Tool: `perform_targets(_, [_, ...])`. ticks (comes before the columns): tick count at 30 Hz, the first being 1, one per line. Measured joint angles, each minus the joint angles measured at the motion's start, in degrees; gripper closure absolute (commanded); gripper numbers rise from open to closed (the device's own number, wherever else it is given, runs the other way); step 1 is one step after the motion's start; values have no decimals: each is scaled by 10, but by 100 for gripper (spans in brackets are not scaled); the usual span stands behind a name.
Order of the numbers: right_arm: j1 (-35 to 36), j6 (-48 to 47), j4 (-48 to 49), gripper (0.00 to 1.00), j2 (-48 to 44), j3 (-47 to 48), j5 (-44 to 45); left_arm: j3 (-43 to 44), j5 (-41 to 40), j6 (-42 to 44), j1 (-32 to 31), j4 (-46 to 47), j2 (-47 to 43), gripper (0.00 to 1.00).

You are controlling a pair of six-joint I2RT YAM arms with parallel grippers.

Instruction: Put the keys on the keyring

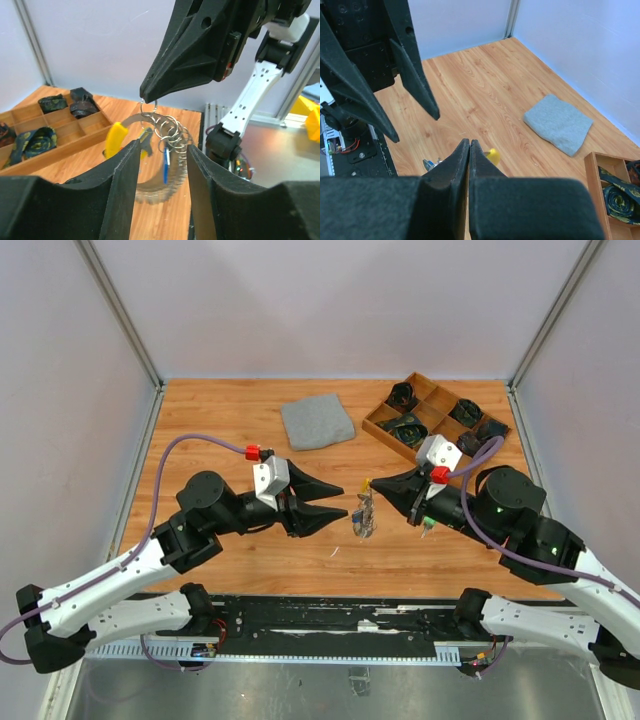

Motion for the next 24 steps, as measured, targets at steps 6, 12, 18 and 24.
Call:
perform_targets(6, [0,13,2,100,3,7,36,-12,-25,-29,-8,44,-6,43])
perform_targets(12, [0,22,16,99,13,7,72,-24,-114,-24,-57,69,-15,36])
perform_targets(18, [0,28,27,100,30,26,100,-31,-191,0,-90,79,-3,14])
perform_targets(24, [0,35,37,99,36,45,118,-74,-266,18,-122,94,9,8])
